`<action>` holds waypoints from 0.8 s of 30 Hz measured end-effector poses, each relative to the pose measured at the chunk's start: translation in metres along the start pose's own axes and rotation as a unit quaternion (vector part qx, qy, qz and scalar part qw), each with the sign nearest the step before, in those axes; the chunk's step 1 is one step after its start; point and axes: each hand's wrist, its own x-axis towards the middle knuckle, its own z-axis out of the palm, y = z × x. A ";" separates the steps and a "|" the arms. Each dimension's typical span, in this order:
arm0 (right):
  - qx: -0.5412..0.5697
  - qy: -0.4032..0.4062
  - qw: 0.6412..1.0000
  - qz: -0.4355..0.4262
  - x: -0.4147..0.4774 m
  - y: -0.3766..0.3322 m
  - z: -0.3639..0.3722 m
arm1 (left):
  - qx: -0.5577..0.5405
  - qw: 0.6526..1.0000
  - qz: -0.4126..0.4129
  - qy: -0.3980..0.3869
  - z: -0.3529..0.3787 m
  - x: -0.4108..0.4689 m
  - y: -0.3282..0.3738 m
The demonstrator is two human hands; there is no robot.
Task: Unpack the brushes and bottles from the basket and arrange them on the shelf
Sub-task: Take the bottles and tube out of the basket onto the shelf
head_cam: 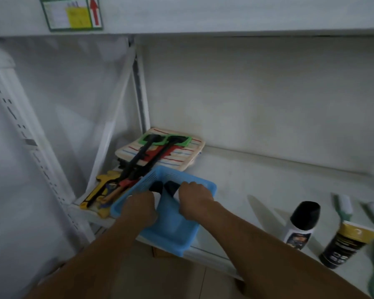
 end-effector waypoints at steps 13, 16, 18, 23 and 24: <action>0.524 0.009 0.839 0.145 0.021 0.013 -0.032 | -0.354 0.931 -0.080 0.037 -0.043 0.007 0.018; 0.722 -0.023 0.677 0.138 0.004 0.041 -0.076 | -0.560 0.819 -0.114 0.051 -0.073 0.011 0.053; 0.747 -0.017 0.655 0.117 -0.014 0.082 -0.110 | -0.681 0.726 -0.091 0.021 -0.083 0.015 0.090; 0.659 0.077 0.739 0.118 -0.067 0.207 -0.171 | -0.774 0.631 -0.008 -0.054 -0.073 0.027 0.190; 0.618 0.106 0.768 0.133 -0.075 0.231 -0.173 | -0.758 0.650 0.005 -0.055 -0.068 0.027 0.208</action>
